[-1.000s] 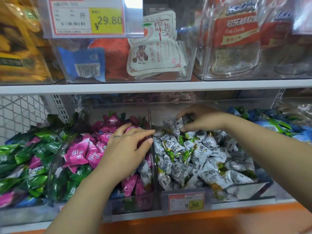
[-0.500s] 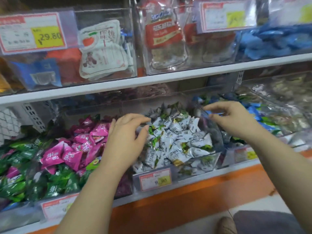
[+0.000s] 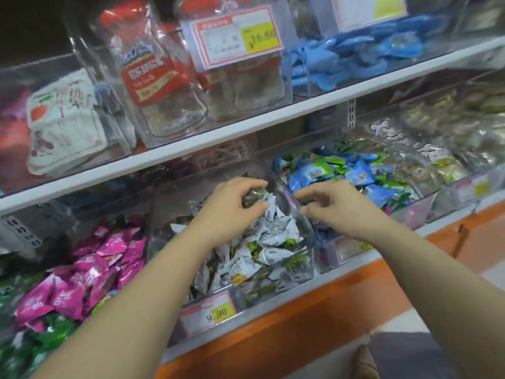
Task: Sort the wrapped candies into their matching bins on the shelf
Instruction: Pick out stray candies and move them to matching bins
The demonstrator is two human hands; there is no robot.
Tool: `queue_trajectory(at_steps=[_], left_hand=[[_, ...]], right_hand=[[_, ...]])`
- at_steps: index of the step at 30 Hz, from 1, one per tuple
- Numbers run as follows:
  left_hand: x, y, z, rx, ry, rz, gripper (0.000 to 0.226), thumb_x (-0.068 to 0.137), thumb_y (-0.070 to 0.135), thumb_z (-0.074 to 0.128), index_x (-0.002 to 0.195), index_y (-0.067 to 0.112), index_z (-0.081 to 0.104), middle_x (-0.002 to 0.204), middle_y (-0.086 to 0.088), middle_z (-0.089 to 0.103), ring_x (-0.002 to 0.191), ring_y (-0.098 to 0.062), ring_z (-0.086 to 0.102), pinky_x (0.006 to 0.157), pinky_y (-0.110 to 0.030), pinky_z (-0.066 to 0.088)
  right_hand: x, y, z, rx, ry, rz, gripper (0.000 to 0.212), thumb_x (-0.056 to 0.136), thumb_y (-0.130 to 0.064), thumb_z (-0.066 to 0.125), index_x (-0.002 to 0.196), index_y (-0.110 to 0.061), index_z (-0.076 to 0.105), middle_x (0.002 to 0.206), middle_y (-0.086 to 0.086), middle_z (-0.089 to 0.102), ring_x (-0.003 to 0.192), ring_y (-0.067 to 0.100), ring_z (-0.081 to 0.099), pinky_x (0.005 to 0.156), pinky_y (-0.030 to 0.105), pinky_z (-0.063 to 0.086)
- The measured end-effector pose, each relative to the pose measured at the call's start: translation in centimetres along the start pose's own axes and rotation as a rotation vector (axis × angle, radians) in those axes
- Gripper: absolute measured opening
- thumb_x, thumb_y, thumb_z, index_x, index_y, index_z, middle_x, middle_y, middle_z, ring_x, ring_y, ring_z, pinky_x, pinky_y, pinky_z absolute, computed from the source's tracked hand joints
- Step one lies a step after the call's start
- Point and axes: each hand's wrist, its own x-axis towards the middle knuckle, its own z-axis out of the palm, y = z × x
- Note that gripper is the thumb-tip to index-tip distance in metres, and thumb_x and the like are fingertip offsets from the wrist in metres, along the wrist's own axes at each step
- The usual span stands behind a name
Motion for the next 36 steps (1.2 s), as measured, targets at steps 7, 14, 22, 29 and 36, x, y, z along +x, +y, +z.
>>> queue_trajectory(at_steps=[7, 14, 22, 29, 36], left_hand=[[3.9, -1.0, 2.3, 0.294, -0.235, 0.031, 0.055, 0.083, 0.058, 0.059, 0.132, 0.036, 0.049, 0.143, 0.003, 0.042, 0.133, -0.019, 0.035, 0.110, -0.042, 0.030], [5.0, -2.3, 1.6, 0.356, -0.309, -0.003, 0.028, 0.084, 0.047, 0.063, 0.104, 0.030, 0.053, 0.106, 0.003, 0.055, 0.095, -0.015, 0.051, 0.076, -0.029, 0.041], [2.3, -5.9, -1.8, 0.182, -0.267, -0.208, 0.021, 0.085, 0.036, 0.061, 0.100, 0.042, 0.047, 0.110, -0.002, 0.064, 0.074, -0.016, 0.064, 0.071, -0.037, 0.052], [1.7, -6.9, -3.4, 0.187, -0.206, -0.301, 0.025, 0.089, 0.032, 0.060, 0.112, 0.030, 0.050, 0.112, 0.001, 0.061, 0.088, -0.018, 0.066, 0.072, -0.035, 0.054], [2.6, -5.9, -3.8, 0.355, 0.014, -0.362, 0.008, 0.088, 0.026, 0.058, 0.095, 0.030, 0.056, 0.110, 0.005, 0.056, 0.087, -0.014, 0.056, 0.067, -0.027, 0.043]], right_hand=[[0.5, 0.5, -0.8, 0.089, -0.073, -0.014, 0.025, 0.085, -0.017, 0.068, 0.109, -0.024, 0.066, 0.110, -0.006, 0.066, 0.094, 0.004, 0.064, 0.085, 0.021, 0.048], [0.8, 1.2, -0.9, 0.146, -0.096, -0.004, 0.029, 0.086, -0.018, 0.068, 0.114, -0.023, 0.065, 0.105, -0.009, 0.066, 0.091, -0.001, 0.063, 0.073, 0.008, 0.046], [0.9, 1.1, -0.9, 0.166, -0.115, 0.021, 0.025, 0.085, -0.020, 0.069, 0.108, -0.029, 0.066, 0.100, -0.014, 0.065, 0.089, 0.000, 0.064, 0.071, 0.010, 0.046], [0.9, 0.7, -1.2, 0.166, -0.121, 0.044, 0.024, 0.083, -0.021, 0.071, 0.106, -0.029, 0.066, 0.092, -0.018, 0.064, 0.089, 0.005, 0.065, 0.073, 0.015, 0.046], [1.5, 0.3, -1.6, 0.144, -0.137, 0.041, 0.024, 0.083, -0.018, 0.071, 0.105, -0.025, 0.067, 0.086, -0.019, 0.064, 0.075, 0.005, 0.063, 0.071, 0.018, 0.051]])
